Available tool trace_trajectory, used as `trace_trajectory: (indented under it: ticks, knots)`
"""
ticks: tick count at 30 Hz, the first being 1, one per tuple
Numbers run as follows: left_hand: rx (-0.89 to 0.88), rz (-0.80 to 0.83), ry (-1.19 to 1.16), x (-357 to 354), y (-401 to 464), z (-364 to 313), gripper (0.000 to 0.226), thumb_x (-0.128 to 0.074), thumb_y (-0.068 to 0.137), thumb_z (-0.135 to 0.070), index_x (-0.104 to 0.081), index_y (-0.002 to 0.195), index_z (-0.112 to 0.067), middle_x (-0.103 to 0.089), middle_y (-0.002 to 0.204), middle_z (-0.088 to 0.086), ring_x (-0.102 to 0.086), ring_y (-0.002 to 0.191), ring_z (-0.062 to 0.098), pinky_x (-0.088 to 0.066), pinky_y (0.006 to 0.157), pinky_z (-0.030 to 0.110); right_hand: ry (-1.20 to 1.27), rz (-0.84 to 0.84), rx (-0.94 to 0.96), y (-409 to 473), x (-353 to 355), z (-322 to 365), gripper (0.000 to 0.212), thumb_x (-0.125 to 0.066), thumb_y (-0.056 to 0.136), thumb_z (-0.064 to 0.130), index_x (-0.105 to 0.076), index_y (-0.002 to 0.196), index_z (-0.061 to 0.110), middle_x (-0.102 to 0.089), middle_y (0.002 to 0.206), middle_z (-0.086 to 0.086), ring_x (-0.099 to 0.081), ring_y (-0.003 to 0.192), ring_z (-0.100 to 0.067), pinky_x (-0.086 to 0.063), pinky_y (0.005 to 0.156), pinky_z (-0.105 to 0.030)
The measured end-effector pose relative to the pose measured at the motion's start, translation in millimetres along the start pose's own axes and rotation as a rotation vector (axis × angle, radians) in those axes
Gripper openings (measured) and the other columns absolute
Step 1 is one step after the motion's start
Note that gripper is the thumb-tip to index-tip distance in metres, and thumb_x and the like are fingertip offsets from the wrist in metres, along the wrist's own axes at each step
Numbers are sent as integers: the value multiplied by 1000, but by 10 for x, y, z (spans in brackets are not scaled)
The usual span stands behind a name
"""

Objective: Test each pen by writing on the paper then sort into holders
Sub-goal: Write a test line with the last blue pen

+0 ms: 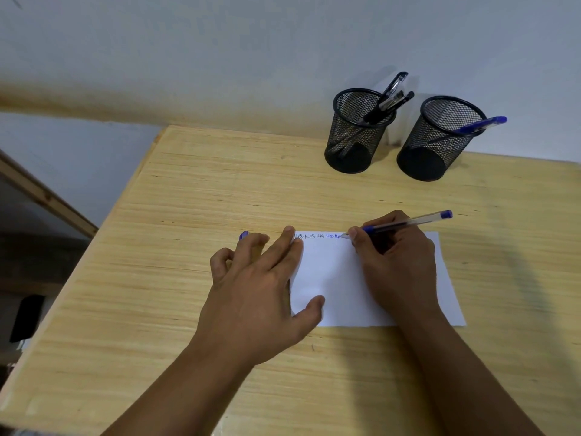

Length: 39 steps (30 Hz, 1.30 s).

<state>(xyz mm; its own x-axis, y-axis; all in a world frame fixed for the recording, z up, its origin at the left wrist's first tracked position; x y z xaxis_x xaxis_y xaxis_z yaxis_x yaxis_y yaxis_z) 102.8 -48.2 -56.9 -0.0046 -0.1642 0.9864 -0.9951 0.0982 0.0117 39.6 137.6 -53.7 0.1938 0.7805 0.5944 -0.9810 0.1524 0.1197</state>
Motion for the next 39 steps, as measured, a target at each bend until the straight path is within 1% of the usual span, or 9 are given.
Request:
trace_trajectory:
  ticks: [5, 9, 20, 23, 26, 30, 34, 37, 39]
  knots:
    - [0, 1, 1, 3, -1, -5, 76, -41, 77, -72, -46, 141, -31, -35, 156, -16, -33, 135, 20, -18, 96, 43, -10, 5, -7, 25, -5, -18, 9, -69, 89, 32, -64, 90, 24, -58, 69, 23, -54, 73, 24, -38, 56, -1]
    - [-2, 3, 4, 3, 1, -5, 75, -41, 78, -72, -47, 140, -30, -36, 156, -15, -34, 135, 20, -18, 96, 43, 5, -2, 2, 13, -3, -25, 9, -71, 88, 28, -63, 88, 23, -56, 68, 24, -53, 73, 26, -38, 61, 4]
    - [-4, 7, 1, -14, 0, 1, 77, -38, 78, -74, -43, 142, -33, -30, 158, -17, -27, 138, 18, -16, 99, 43, 34, 8, 0, 8, 19, -22, 11, -71, 88, 28, -64, 88, 20, -63, 71, 18, -59, 74, 16, -42, 57, -3]
    - [-4, 3, 1, -14, 1, -1, 78, -38, 78, -74, -43, 143, -32, -30, 158, -16, -27, 138, 19, -16, 98, 44, 25, -6, 17, -4, 15, -1, 12, -70, 88, 27, -61, 87, 20, -61, 69, 19, -58, 71, 16, -41, 57, -1]
    - [-7, 3, 6, -10, -1, 0, 77, -37, 78, -74, -42, 143, -32, -29, 159, -16, -27, 138, 19, -16, 98, 44, 23, -2, 18, -6, 7, 15, 13, -70, 89, 27, -61, 88, 19, -62, 71, 18, -61, 66, 5, -41, 58, -5]
    - [-8, -5, 12, -5, -12, -2, 78, -34, 79, -75, -38, 145, -33, -25, 160, -18, -23, 138, 17, -14, 99, 44, 173, -50, -24, 0, 79, -59, 12, -70, 88, 25, -63, 89, 16, -71, 74, 10, -68, 74, -2, -49, 69, -15]
    - [9, -26, -6, 25, -17, -6, 78, -36, 78, -75, -39, 145, -35, -23, 160, -20, -20, 140, 16, -12, 101, 43, 287, -91, -46, 6, 184, -57, 12, -68, 89, 21, -65, 88, 9, -72, 70, 5, -69, 71, -3, -50, 68, -13]
    - [22, -45, -11, 39, -32, -5, 78, -37, 77, -76, -40, 144, -36, -23, 159, -21, -14, 142, 17, -10, 104, 43, 576, -28, -173, 14, 227, -102, 7, -67, 91, 9, -62, 85, 7, -72, 70, -5, -71, 68, -14, -57, 73, -27]
    - [24, -49, 1, 46, -38, -4, 78, -37, 76, -75, -39, 144, -36, -24, 159, -21, -13, 143, 18, -8, 105, 43, 725, 22, -206, 18, 271, -97, 8, -65, 91, 4, -61, 85, 7, -71, 71, -9, -70, 69, -18, -57, 74, -33]
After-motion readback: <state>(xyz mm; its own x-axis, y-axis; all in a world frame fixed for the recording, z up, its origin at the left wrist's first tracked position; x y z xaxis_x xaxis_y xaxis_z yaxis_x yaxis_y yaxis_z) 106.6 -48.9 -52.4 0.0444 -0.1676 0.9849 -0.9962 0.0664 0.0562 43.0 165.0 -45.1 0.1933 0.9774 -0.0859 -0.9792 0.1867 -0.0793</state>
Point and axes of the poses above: each hand's wrist, its own y-axis towards the middle knuckle, its own x-axis out of the back of the hand, z = x × y, the point moved 6 cm from there along y, towards the middle knuckle
